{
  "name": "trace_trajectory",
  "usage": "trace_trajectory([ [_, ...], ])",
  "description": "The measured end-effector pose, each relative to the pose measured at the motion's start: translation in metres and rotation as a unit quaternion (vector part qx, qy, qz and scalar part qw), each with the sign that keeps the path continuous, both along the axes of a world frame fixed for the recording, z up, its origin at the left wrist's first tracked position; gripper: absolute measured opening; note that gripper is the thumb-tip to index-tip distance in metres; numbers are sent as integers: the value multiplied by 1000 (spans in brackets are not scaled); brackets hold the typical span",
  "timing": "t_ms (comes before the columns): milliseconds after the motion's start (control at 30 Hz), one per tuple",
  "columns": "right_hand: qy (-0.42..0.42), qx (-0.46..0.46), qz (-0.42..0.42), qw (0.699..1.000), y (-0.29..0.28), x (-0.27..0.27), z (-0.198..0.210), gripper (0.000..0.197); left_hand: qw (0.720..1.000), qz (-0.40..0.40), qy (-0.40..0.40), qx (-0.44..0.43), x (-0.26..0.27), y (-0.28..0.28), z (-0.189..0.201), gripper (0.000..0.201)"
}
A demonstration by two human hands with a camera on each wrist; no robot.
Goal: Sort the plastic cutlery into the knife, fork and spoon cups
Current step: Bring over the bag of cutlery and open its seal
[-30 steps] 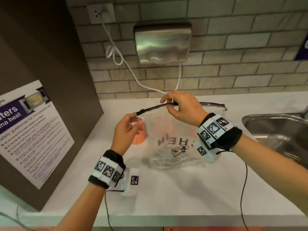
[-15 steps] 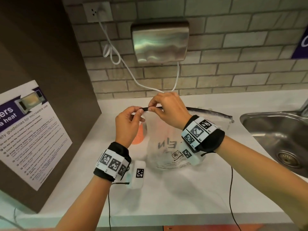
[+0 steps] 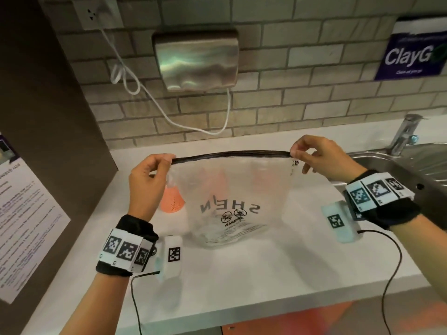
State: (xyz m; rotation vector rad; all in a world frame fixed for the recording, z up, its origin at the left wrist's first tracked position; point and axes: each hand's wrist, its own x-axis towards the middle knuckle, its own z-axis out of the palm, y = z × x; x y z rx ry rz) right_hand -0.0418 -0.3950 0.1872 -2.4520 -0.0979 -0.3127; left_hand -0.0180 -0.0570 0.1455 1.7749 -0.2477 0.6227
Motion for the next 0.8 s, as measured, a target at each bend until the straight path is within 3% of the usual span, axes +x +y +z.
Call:
trace_trajectory([
  [67, 53, 115, 28, 992, 4, -6, -3, 13, 999, -5, 6, 46, -6, -5, 10, 21],
  [133, 76, 200, 48, 976, 10, -13, -3, 13, 988, -1, 4, 154, -11, -10, 18, 28],
  [267, 65, 237, 55, 968, 22, -24, -1, 9, 948, 2, -5, 317, -25, -31, 32, 44],
  [400, 25, 190, 38, 981, 35, -34, 0, 20, 932, -30, -10, 362, -39, -60, 39, 52],
  [533, 33, 136, 28, 990, 39, -42, 2, 15, 910, -63, -6, 409, -51, -87, 39, 34],
  [633, 22, 25, 13, 999, 42, -51, 4, 9, 875, -43, -10, 482, -57, -99, 36, 26],
  [800, 20, -123, -27, 992, 56, -67, -6, 13, 861, -32, 13, 507, -63, -106, 32, 19],
])
